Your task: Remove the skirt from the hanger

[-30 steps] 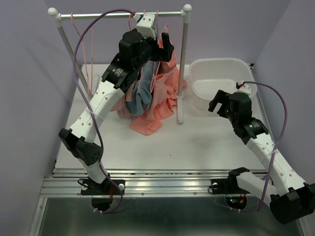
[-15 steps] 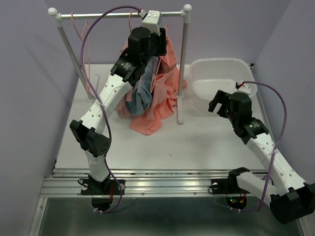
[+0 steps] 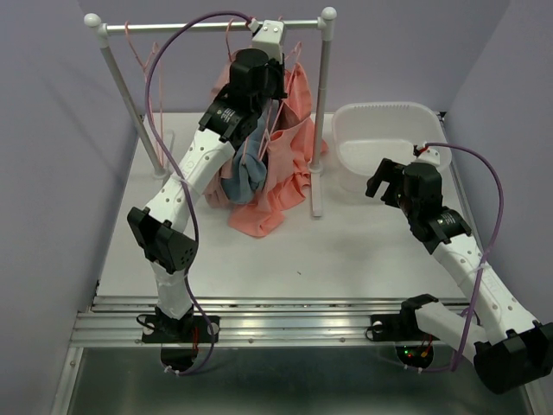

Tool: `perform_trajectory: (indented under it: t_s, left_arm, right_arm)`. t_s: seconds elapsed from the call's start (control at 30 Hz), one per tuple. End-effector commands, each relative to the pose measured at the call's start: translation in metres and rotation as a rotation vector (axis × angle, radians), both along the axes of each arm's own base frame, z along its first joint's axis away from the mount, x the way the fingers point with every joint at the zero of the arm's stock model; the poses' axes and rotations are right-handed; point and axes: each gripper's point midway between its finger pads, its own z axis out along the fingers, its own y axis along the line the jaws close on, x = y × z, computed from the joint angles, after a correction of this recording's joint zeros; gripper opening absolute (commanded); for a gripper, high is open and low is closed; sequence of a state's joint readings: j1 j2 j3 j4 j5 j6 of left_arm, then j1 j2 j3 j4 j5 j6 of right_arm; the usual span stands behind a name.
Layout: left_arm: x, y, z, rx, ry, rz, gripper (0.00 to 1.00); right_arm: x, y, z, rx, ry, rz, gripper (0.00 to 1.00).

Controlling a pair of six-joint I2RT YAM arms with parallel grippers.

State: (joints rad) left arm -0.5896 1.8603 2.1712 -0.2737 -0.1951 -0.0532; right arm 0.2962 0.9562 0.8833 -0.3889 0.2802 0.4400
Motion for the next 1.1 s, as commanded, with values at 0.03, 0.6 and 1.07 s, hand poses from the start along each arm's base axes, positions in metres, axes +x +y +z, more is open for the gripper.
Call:
perform_trajectory:
  t_s: [0.03, 0.6, 1.07]
  left_arm:
    - [-0.003, 0.007, 0.042, -0.043, -0.103, 0.029, 0.00]
    - [-0.043, 0.020, 0.118, -0.096, -0.305, 0.126, 0.00]
    - [-0.070, 0.038, 0.147, -0.163, -0.356, 0.174, 0.00]
  right_arm:
    - [0.000, 0.000, 0.016, 0.001, -0.062, 0.008, 1.00]
    - [-0.006, 0.009, 0.024, 0.010, -0.088, 0.080, 1.00]
    - [-0.005, 0.015, 0.018, 0.013, -0.077, 0.112, 1.00]
